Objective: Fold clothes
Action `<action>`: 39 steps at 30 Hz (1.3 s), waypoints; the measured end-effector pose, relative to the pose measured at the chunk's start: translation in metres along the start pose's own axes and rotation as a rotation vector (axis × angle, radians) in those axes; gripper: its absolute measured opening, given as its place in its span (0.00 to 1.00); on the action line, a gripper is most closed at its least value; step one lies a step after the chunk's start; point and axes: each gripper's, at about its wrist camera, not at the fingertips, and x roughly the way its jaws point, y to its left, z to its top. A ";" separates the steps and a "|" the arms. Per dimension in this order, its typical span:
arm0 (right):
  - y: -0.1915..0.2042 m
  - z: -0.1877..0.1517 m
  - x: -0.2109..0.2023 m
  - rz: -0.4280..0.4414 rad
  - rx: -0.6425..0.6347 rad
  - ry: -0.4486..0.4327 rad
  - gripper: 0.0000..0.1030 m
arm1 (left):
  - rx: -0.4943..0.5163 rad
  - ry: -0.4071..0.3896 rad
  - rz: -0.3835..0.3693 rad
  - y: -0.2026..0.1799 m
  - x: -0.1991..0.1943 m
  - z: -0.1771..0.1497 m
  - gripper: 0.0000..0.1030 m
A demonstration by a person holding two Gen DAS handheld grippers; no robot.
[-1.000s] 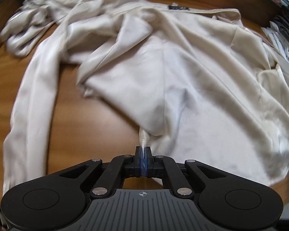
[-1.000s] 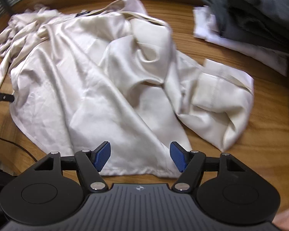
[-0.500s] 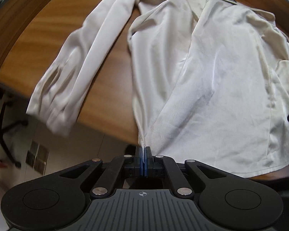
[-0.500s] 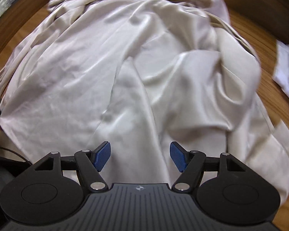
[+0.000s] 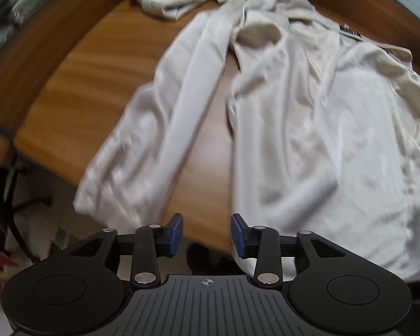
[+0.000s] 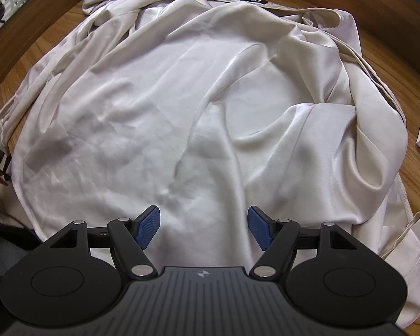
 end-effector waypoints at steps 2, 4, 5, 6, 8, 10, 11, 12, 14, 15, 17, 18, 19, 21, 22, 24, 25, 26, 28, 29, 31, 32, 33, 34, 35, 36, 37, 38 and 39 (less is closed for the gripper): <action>0.007 -0.001 -0.002 -0.015 0.018 -0.008 0.73 | 0.029 -0.013 -0.003 0.008 0.004 0.015 0.53; 0.013 -0.001 -0.003 -0.034 0.054 -0.016 0.73 | 0.066 -0.026 -0.017 0.017 0.010 0.030 0.59; 0.017 -0.001 -0.004 -0.044 0.077 -0.020 0.73 | 0.095 -0.030 -0.023 0.021 0.013 0.037 0.60; 0.023 -0.002 -0.004 -0.055 0.102 -0.024 0.73 | 0.123 -0.034 -0.029 0.025 0.016 0.043 0.61; 0.035 -0.002 -0.004 -0.076 0.153 -0.033 0.74 | 0.180 -0.044 -0.043 0.033 0.022 0.057 0.65; 0.051 -0.004 -0.004 -0.096 0.200 -0.042 0.74 | 0.237 -0.051 -0.061 0.038 0.031 0.069 0.68; 0.060 -0.004 -0.003 -0.112 0.230 -0.044 0.74 | 0.265 -0.050 -0.069 0.040 0.035 0.075 0.68; 0.069 -0.005 -0.004 -0.124 0.260 -0.049 0.75 | 0.291 -0.052 -0.082 0.042 0.040 0.080 0.68; 0.086 -0.006 -0.005 -0.143 0.320 -0.064 0.75 | 0.345 -0.051 -0.112 0.045 0.050 0.089 0.69; 0.094 -0.006 -0.006 -0.152 0.350 -0.071 0.75 | 0.367 -0.050 -0.127 0.046 0.055 0.093 0.69; 0.111 -0.008 -0.008 -0.175 0.398 -0.087 0.75 | 0.408 -0.048 -0.162 0.048 0.064 0.099 0.71; 0.120 -0.009 -0.009 -0.189 0.418 -0.095 0.75 | 0.426 -0.043 -0.177 0.049 0.069 0.102 0.71; 0.128 -0.010 -0.010 -0.205 0.436 -0.104 0.75 | 0.438 -0.029 -0.183 0.050 0.074 0.104 0.71; 0.144 -0.014 -0.014 -0.220 0.474 -0.120 0.75 | 0.444 -0.003 -0.194 0.052 0.084 0.108 0.67; 0.151 -0.015 -0.016 -0.226 0.494 -0.127 0.75 | 0.437 0.003 -0.195 0.054 0.087 0.110 0.51; 0.163 -0.020 -0.020 -0.240 0.517 -0.137 0.75 | 0.421 0.010 -0.179 0.059 0.092 0.113 0.16; 0.168 -0.023 -0.022 -0.248 0.528 -0.140 0.75 | 0.418 0.011 -0.170 0.062 0.094 0.115 0.04; 0.172 -0.025 -0.022 -0.248 0.536 -0.141 0.75 | 0.411 0.001 -0.157 0.067 0.094 0.117 0.04; 0.180 -0.030 -0.023 -0.244 0.548 -0.145 0.75 | 0.400 -0.020 -0.129 0.075 0.094 0.122 0.04; 0.184 -0.032 -0.023 -0.242 0.554 -0.147 0.75 | 0.398 -0.032 -0.108 0.080 0.093 0.124 0.04; 0.191 -0.036 -0.023 -0.236 0.562 -0.148 0.75 | 0.390 -0.057 -0.063 0.093 0.092 0.131 0.04; 0.194 -0.037 -0.023 -0.231 0.559 -0.149 0.75 | 0.384 -0.072 -0.037 0.100 0.091 0.134 0.04; 0.197 -0.036 -0.022 -0.224 0.555 -0.151 0.75 | 0.377 -0.089 -0.006 0.107 0.091 0.138 0.04; 0.199 -0.035 -0.021 -0.217 0.551 -0.152 0.75 | 0.368 -0.107 0.023 0.114 0.091 0.142 0.04; 0.202 -0.033 -0.019 -0.209 0.547 -0.155 0.75 | 0.358 -0.123 0.049 0.121 0.091 0.148 0.04; 0.206 -0.031 -0.017 -0.200 0.544 -0.159 0.75 | 0.348 -0.136 0.072 0.127 0.090 0.155 0.04; 0.210 -0.028 -0.015 -0.192 0.538 -0.162 0.75 | 0.338 -0.146 0.090 0.132 0.090 0.161 0.04; 0.214 -0.024 -0.012 -0.183 0.532 -0.164 0.75 | 0.327 -0.153 0.094 0.137 0.089 0.167 0.05; 0.219 -0.018 -0.008 -0.175 0.521 -0.165 0.75 | 0.319 -0.160 0.096 0.142 0.089 0.172 0.07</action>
